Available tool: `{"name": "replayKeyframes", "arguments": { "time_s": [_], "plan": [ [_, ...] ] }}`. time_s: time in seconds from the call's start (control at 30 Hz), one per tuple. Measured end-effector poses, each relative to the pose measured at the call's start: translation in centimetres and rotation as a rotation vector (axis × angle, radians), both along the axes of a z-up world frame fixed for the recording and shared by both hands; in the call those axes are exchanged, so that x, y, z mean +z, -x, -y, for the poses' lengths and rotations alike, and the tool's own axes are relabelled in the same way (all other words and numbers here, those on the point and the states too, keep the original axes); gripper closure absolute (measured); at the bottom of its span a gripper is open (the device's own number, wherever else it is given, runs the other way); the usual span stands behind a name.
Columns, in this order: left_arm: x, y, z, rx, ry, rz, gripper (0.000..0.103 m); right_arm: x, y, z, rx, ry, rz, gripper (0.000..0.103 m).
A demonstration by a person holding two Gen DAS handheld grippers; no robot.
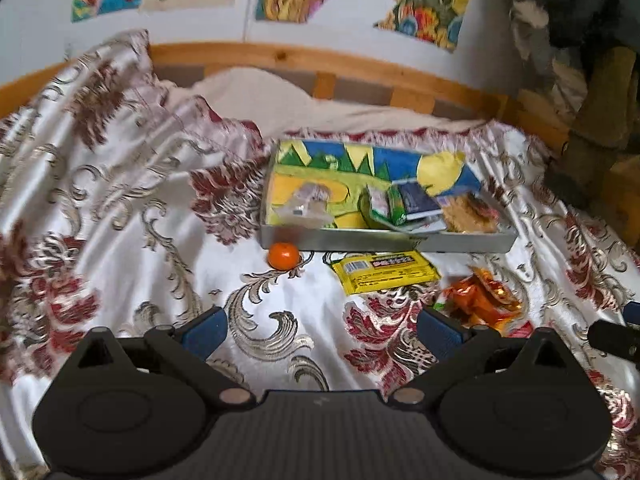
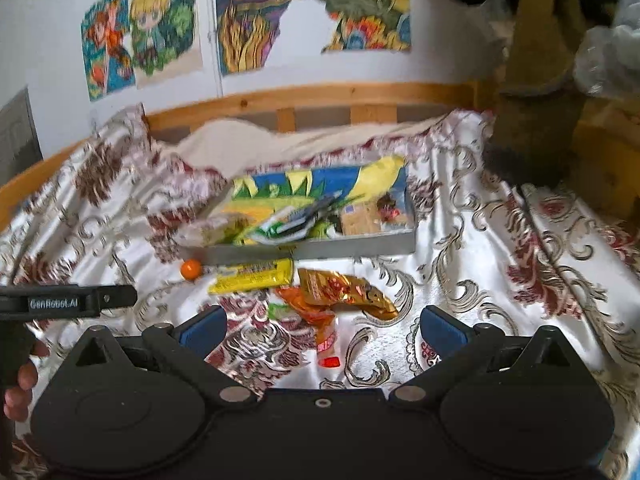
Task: Organize snacks
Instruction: 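Lower left tool toward yellow wafer bar while right tool approaches orange spicy packet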
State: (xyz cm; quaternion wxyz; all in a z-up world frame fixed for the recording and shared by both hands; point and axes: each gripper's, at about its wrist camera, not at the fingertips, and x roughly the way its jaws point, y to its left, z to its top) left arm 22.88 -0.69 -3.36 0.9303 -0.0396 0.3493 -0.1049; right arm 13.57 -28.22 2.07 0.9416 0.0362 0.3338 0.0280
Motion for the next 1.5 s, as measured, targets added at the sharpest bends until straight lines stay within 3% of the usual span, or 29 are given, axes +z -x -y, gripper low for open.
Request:
{"name": "replayKeyframes", "arguments": {
  "time_s": [0.23, 0.37, 0.53, 0.7, 0.8, 1.0, 1.13, 1.23, 1.4, 1.5],
  "plan": [
    [-1.9, -2.8, 0.8, -0.076, -0.057, 0.069, 0.0, -3.4, -4.1, -0.2, 0.078, 0.06, -0.126, 0.001],
    [-3.0, -4.4, 1.0, -0.17, -0.042, 0.127, 0.0, -5.2, -5.7, -0.2, 0.066, 0.007, -0.207, 0.001],
    [-3.6, -6.9, 2.2, -0.269, -0.013, 0.133, 0.0, -6.0, -7.0, -0.5, 0.071, 0.046, -0.189, 0.001],
    [-4.6, -8.3, 3.3, -0.349, -0.01, 0.112, 0.0, -7.6, -8.2, 0.1, 0.056, -0.059, -0.24, 0.003],
    [-5.3, -9.3, 4.1, -0.399, -0.018, 0.087, 0.0, -7.9, -8.4, -0.3, 0.059, -0.051, -0.226, 0.007],
    [-6.6, -10.5, 4.9, -0.385, -0.052, 0.039, 0.001, -8.5, -8.9, -1.5, 0.086, 0.04, -0.185, 0.01],
    [-7.6, -11.4, 5.6, -0.408, -0.092, 0.042, 0.001, -9.0, -9.7, -2.0, 0.104, 0.05, -0.177, 0.017],
    [-8.3, -12.4, 6.6, -0.398, -0.132, 0.0, 0.001, -9.4, -10.1, -2.3, 0.097, 0.061, -0.17, 0.02],
    [-9.1, -13.3, 7.0, -0.439, -0.074, 0.021, 0.001, -10.2, -10.5, -2.9, 0.086, 0.075, -0.173, 0.023],
    [-9.4, -13.6, 7.4, -0.463, -0.077, 0.037, 0.0, -10.3, -10.8, -3.2, 0.084, 0.09, -0.155, 0.023]
  ]
}}
